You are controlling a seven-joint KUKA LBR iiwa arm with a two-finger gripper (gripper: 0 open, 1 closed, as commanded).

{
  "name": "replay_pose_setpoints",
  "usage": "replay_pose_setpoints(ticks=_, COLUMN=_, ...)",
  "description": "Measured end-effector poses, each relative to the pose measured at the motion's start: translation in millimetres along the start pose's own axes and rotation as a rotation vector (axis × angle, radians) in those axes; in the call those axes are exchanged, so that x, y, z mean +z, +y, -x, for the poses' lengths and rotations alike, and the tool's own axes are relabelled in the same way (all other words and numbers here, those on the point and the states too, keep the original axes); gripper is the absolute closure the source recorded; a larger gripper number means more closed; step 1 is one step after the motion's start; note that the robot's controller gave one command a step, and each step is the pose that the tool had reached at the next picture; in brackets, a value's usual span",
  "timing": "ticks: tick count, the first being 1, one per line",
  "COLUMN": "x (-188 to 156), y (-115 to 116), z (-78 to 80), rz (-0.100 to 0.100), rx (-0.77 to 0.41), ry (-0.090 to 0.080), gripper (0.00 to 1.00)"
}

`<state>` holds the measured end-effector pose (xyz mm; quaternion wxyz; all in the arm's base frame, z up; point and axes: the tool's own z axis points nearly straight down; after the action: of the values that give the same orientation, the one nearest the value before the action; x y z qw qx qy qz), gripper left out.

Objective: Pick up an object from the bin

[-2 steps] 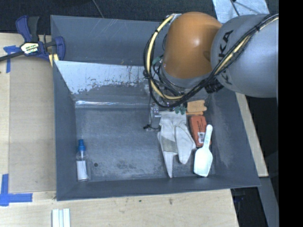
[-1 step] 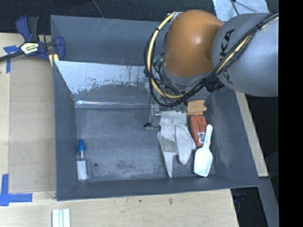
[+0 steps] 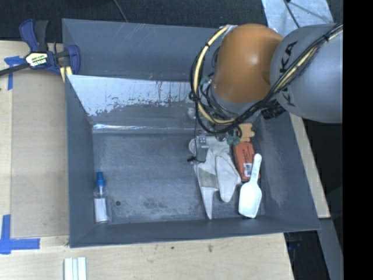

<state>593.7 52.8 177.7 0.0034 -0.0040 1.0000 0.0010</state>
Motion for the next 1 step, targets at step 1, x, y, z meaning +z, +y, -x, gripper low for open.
replay_pose_setpoints(ticks=1, x=33.9, y=-39.9, z=-3.2, rz=-0.002, rx=0.035, ry=0.003, gripper=0.00)
